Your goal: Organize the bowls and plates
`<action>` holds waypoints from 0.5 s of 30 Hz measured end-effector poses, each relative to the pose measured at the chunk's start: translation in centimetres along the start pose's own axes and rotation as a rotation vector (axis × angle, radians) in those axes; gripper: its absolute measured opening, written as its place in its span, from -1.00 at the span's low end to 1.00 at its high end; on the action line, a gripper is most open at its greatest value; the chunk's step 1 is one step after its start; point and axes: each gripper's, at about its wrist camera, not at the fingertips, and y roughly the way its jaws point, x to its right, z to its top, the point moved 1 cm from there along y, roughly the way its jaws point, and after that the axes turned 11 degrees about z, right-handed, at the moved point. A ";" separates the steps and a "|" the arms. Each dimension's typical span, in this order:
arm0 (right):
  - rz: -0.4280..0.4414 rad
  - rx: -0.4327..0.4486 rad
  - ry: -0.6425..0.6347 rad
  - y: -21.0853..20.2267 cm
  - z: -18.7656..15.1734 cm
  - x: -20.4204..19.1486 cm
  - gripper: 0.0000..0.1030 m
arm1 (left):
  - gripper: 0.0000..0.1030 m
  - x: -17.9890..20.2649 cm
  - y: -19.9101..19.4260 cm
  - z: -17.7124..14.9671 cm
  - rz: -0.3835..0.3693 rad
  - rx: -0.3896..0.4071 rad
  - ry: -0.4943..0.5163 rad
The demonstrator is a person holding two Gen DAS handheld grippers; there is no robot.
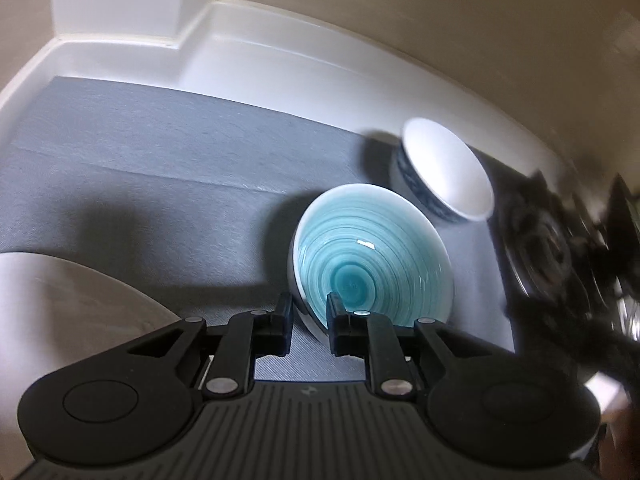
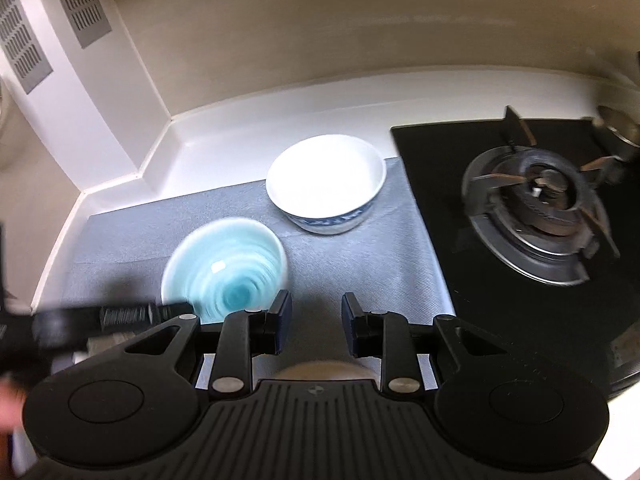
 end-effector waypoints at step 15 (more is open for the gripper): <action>0.045 -0.161 0.019 7.1 1.0 0.6 -0.77 | -0.78 0.5 0.4 0.8 0.022 0.076 0.079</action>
